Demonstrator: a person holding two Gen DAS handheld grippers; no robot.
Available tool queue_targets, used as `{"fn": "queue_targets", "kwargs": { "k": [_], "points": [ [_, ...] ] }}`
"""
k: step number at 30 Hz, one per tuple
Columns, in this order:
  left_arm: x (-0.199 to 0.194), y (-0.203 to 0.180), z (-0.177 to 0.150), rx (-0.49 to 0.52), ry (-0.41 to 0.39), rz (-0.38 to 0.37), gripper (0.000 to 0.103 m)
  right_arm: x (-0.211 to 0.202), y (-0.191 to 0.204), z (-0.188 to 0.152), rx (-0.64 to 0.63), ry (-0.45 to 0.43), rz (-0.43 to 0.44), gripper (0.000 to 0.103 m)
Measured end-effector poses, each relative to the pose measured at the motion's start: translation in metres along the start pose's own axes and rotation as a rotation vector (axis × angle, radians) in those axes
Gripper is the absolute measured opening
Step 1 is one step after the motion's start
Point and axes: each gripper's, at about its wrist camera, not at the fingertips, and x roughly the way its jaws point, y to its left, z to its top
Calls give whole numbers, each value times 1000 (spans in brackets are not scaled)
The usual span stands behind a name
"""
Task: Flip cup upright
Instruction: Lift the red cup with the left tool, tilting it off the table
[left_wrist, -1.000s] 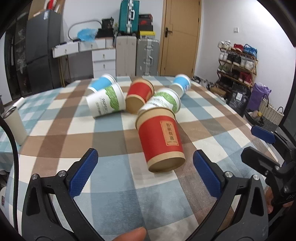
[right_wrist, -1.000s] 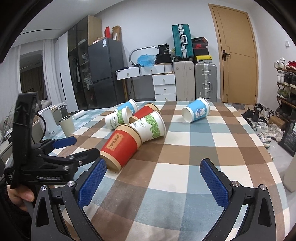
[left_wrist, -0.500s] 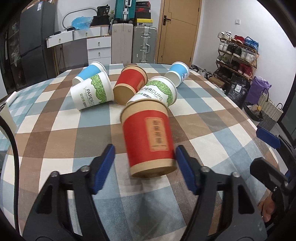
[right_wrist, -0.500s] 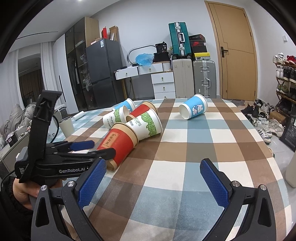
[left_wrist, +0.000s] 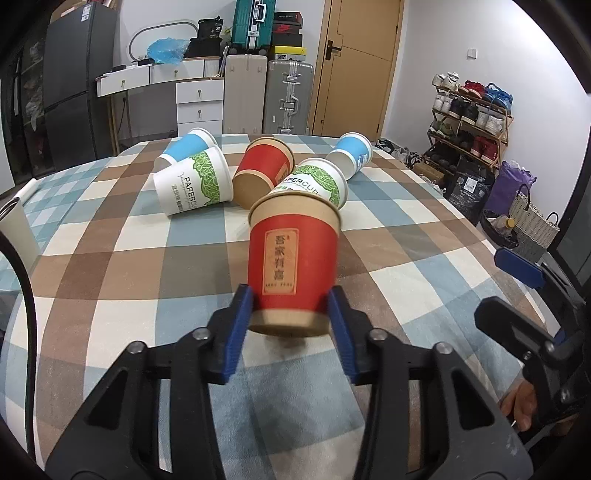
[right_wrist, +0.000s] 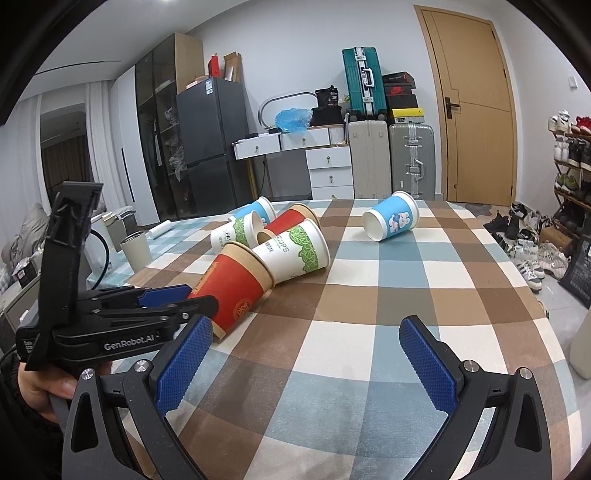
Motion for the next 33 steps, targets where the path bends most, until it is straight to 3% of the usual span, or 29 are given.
{"fn": "queue_targets", "kwargs": {
  "k": [10, 12, 15, 17, 22, 23, 25, 26, 33],
  "points": [
    [-10, 6, -12, -17, -2, -9, 36, 0, 10, -1, -36, -2, 1, 103],
    [-9, 4, -10, -3, -5, 3, 57, 1, 10, -1, -37, 0, -1, 103],
    [-4, 3, -4, -4, -11, 22, 76, 1, 9, -2, -34, -1, 1, 103],
    [2, 6, -1, -17, -6, 22, 78, 1, 8, -2, -29, 0, 3, 103],
    [26, 12, 10, -44, 49, 40, 78, 2, 6, -2, -22, 4, 7, 103],
    [29, 13, 11, -52, 57, 35, 74, 2, 6, -2, -21, 4, 7, 103],
    [34, 13, 13, -56, 63, 25, 56, 3, 5, -2, -19, 4, 9, 103],
    [36, 13, 14, -51, 65, 20, 53, 3, 5, -3, -18, 5, 9, 103],
    [23, 9, 10, -48, 39, 15, 53, 2, 5, -3, -14, 2, 10, 103]
  ]
}}
